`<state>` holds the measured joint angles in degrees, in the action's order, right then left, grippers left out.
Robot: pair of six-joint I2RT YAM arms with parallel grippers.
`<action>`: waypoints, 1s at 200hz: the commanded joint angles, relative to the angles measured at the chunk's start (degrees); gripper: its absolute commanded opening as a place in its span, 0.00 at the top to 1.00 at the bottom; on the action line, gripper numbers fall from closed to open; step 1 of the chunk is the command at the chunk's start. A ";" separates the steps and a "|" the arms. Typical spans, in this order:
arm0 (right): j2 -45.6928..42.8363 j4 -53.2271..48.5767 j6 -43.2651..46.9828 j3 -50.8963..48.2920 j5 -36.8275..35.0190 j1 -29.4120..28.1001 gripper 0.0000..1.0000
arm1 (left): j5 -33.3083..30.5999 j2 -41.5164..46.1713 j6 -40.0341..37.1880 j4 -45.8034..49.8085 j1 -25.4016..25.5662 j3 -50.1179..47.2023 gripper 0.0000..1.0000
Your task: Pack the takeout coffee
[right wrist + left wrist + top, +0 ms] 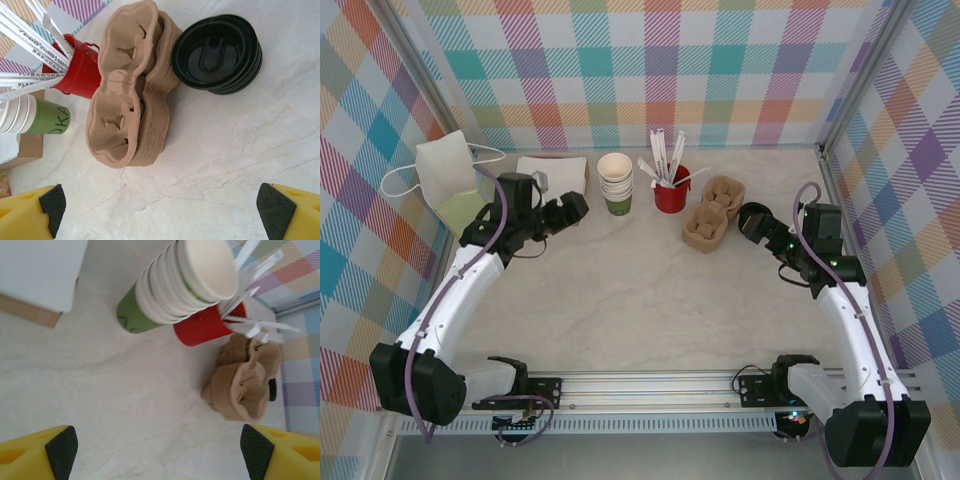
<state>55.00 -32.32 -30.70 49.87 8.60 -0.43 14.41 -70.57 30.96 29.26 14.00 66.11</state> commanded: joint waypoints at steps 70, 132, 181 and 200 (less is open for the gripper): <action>0.85 -3.73 -3.14 1.29 1.87 0.16 0.00 | -2.37 -20.30 -0.01 6.45 1.03 24.56 0.24; 1.16 -4.26 -2.46 1.33 1.00 0.16 0.00 | -8.72 -32.44 -4.17 13.97 1.12 41.08 0.24; 2.23 -3.92 -1.91 1.65 0.52 0.16 0.00 | -11.29 -40.71 -7.15 20.50 1.28 52.08 0.24; 2.86 -3.81 -1.81 1.69 0.54 0.16 0.00 | -11.43 -43.66 -7.82 22.25 1.36 55.36 0.25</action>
<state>57.04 -35.68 -33.21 49.95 9.50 -0.43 4.49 -111.04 25.63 46.48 14.24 117.27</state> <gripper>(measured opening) 0.997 0.758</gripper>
